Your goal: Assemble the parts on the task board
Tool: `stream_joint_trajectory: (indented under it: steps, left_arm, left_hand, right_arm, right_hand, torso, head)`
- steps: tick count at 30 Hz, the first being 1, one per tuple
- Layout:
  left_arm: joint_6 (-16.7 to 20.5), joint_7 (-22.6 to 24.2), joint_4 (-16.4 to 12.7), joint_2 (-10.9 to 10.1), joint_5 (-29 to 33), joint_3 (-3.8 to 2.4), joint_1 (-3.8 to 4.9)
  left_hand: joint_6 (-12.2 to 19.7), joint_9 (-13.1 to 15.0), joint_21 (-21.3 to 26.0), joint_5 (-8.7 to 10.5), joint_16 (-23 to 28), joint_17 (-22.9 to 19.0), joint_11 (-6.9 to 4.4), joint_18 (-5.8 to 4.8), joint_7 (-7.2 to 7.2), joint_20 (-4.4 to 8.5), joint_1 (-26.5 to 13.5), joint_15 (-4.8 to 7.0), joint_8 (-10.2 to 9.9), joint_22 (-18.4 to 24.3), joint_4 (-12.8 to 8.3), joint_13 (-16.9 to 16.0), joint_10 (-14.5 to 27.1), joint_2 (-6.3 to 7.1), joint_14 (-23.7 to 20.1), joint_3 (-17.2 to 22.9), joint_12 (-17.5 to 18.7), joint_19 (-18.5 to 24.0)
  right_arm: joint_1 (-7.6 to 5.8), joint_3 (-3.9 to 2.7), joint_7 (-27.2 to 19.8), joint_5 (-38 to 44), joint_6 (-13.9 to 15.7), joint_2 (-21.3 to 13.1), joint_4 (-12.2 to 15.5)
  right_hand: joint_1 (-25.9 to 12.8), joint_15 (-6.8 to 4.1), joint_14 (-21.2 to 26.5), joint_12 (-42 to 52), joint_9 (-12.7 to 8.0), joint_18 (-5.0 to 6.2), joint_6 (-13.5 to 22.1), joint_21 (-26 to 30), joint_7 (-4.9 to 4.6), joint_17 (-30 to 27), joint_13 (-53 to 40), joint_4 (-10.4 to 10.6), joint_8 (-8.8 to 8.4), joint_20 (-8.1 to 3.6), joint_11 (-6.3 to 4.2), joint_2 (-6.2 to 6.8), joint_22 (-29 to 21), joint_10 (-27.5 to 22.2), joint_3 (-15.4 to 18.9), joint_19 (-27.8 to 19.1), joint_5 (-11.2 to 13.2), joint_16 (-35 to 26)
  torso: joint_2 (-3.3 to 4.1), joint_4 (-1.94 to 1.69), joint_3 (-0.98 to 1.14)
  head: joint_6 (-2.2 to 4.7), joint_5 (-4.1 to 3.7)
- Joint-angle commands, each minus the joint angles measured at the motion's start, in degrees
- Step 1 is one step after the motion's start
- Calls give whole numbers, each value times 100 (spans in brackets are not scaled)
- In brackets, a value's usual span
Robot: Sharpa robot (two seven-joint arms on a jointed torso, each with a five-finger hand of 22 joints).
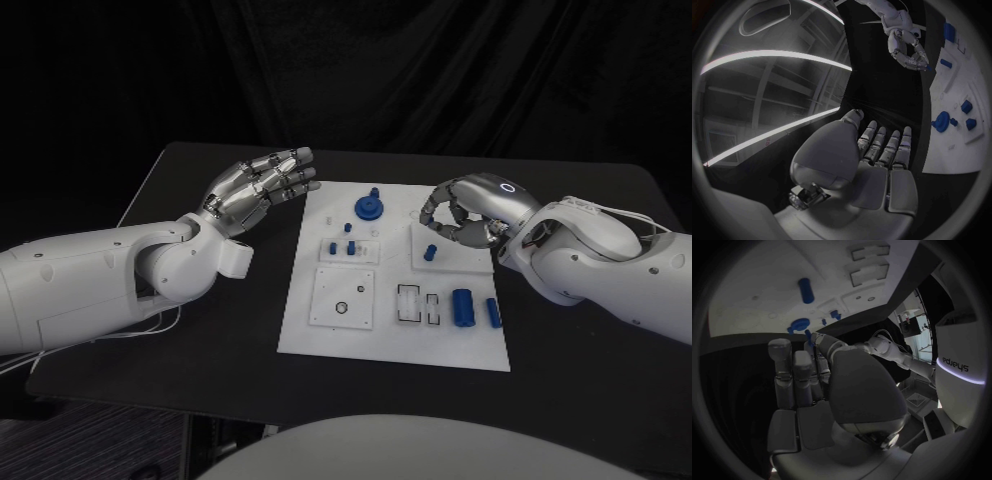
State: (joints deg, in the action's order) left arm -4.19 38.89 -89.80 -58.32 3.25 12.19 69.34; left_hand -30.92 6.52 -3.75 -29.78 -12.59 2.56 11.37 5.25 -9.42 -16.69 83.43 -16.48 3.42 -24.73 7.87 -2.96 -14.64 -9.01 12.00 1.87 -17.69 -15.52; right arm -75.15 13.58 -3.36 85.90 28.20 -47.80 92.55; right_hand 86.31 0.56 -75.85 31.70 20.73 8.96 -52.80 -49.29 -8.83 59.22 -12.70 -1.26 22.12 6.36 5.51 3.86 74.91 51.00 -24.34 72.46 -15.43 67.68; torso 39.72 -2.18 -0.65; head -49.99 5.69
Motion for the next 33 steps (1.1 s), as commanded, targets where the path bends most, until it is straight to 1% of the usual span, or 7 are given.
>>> stream_joint_trajectory:
  steps: [1,8,12,15,26,30,33]
  left_arm:
    - [-75,589,-2,20,49,-5,-11]
    - [-85,575,-1,38,49,-5,-17]
    - [-85,567,1,53,49,-5,-17]
    - [-75,558,-11,55,69,-5,-18]
    - [-85,528,-2,80,134,-5,-18]
    - [-109,513,24,107,138,-5,-20]
    - [-121,507,37,119,139,-5,-23]
  left_hand:
    - [-53,-7,-18,-34,-37,4,20,-106,-29,-8,-35,-2,34,-3,-27,-2,2,-6,28,6,-16,-37]
    - [-62,-7,-18,-35,-44,5,20,-107,-31,-7,-33,-2,35,-2,-39,-3,1,-10,33,20,-20,-43]
    - [-62,-7,-18,-35,-44,5,20,-107,-31,-7,-33,-2,35,-2,-39,-3,1,-10,33,20,-20,-43]
    - [-63,-8,-18,-35,-47,5,19,-107,-33,-7,-31,-3,35,1,-46,-3,-1,-9,34,26,-23,-44]
    - [-117,0,-19,-33,-80,10,27,-110,-43,-7,-29,-5,46,8,-80,-9,-26,-5,60,59,-51,-57]
    - [-138,2,-19,-33,-91,12,32,-111,-44,-6,-30,-6,51,10,-90,-11,-38,-6,67,71,-63,-62]
    - [-182,10,-16,-35,-93,11,36,-112,-55,-6,-32,-6,59,21,-103,-14,-55,-10,65,90,-81,-61]
  right_arm:
    - [26,2,25,-57,-86,85,211]
    - [77,13,-54,-63,-335,453,311]
    - [125,15,-78,-33,-427,656,222]
    - [174,16,-69,70,-517,834,115]
    - [411,15,-64,174,-678,1205,-149]
    - [491,15,-26,206,-734,1281,-243]
    - [530,15,-3,230,-755,1311,-285]
  right_hand:
    - [-2,-5,-57,21,8,-98,43,-70,3,59,-128,-32,-34,-3,-30,42,325,71,4,55,2,53]
    - [-35,3,-70,-5,3,-97,122,-58,-10,54,-117,-23,-98,0,-18,78,330,51,16,73,25,57]
    - [-36,5,-71,-14,2,-98,136,-57,-12,55,-114,-26,-110,1,-15,83,331,39,14,75,22,58]
    - [-36,12,-73,-33,-3,-95,166,-41,-21,58,-106,-31,-137,5,-5,92,331,17,9,73,10,62]
    - [-78,32,-80,-69,-17,-105,239,-67,-42,93,-88,-31,-211,23,15,160,351,4,29,89,-9,89]
    - [-80,33,-84,-70,-19,-108,245,-81,-42,100,-88,-33,-218,24,15,166,357,12,30,96,-16,95]
    - [-83,33,-82,-70,-20,-105,248,-69,-43,94,-87,-33,-222,25,15,170,354,15,32,92,-18,92]
  torso:
    - [1,-5,-7]
    - [5,-6,-6]
    - [1,-20,-1]
    - [-10,-31,-14]
    - [-8,-22,-18]
    - [3,-10,-2]
    - [-2,-14,-1]
  head:
    - [-1,46]
    - [-1,204]
    - [-1,220]
    - [-1,225]
    - [-1,338]
    - [-1,381]
    - [-1,384]
